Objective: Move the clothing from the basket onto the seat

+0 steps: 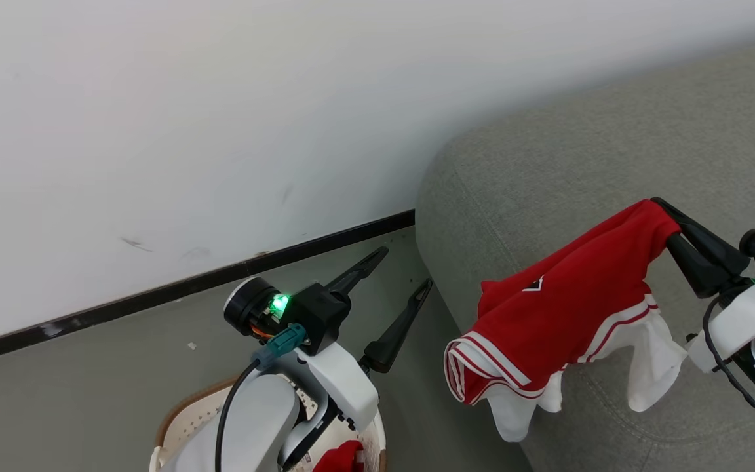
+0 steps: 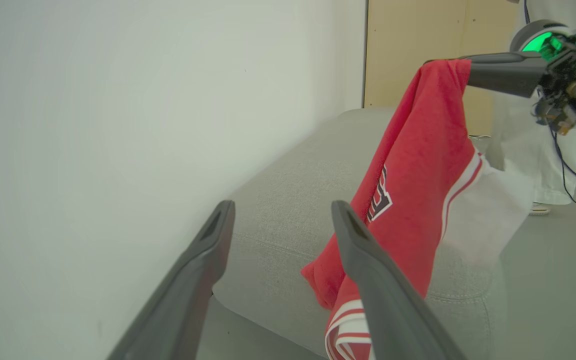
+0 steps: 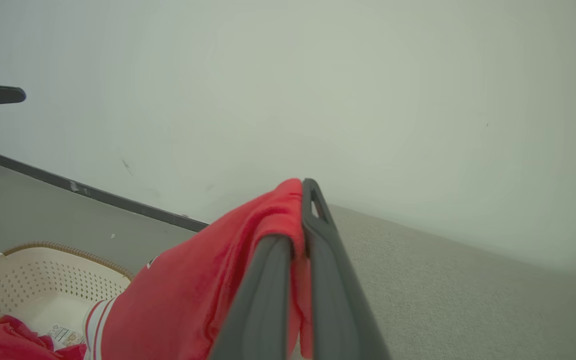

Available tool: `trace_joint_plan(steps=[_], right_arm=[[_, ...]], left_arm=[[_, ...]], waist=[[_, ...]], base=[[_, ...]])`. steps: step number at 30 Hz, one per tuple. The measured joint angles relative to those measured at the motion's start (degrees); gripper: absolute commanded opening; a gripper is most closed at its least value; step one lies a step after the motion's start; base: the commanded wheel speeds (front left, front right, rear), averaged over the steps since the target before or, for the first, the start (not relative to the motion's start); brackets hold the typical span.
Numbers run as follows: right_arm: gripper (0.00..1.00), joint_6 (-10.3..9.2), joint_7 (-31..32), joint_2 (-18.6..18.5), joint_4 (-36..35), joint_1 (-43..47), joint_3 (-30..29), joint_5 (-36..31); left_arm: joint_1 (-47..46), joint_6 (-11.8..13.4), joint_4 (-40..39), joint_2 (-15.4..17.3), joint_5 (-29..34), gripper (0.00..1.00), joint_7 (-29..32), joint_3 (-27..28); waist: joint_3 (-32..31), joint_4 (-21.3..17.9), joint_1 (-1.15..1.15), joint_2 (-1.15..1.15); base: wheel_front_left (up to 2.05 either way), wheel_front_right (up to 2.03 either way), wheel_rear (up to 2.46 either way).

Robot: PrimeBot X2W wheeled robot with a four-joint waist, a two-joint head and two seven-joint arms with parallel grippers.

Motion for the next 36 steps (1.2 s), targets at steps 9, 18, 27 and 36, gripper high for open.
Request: trace_joint_plan(steps=[9, 18, 27, 36], right_arm=[[0.00, 0.00, 0.00, -0.36, -2.00, 0.74, 1.05, 0.38], [0.00, 0.00, 0.00, 0.20, -1.16, -5.06, 4.47, 2.89], [0.00, 0.00, 0.20, 0.10, 5.06, -19.89, 0.15, 7.15], [0.00, 0.00, 2.11, -1.69, 13.86, -30.31, -5.99, 8.96]], left_arm=[[2.37, 0.02, 0.49, -0.27, -1.00, 1.00, -0.32, -0.47], [3.45, 2.20, 0.40, 0.30, -1.22, 1.00, -0.31, 1.19], [3.44, 5.14, -2.09, 2.10, -0.57, 1.00, -0.18, 3.46], [3.30, 6.70, -5.57, 2.89, 0.62, 1.00, 1.30, 3.85]], waist=[[-0.38, -4.56, 0.00, 0.00], [0.77, -7.36, 0.00, 0.00], [4.00, -7.83, 0.00, 0.00], [7.59, -6.59, 0.00, 0.00]], base=[[0.00, 0.00, 0.00], [0.00, 0.00, 0.00], [0.00, 0.00, 0.00], [0.00, 0.00, 0.00]])
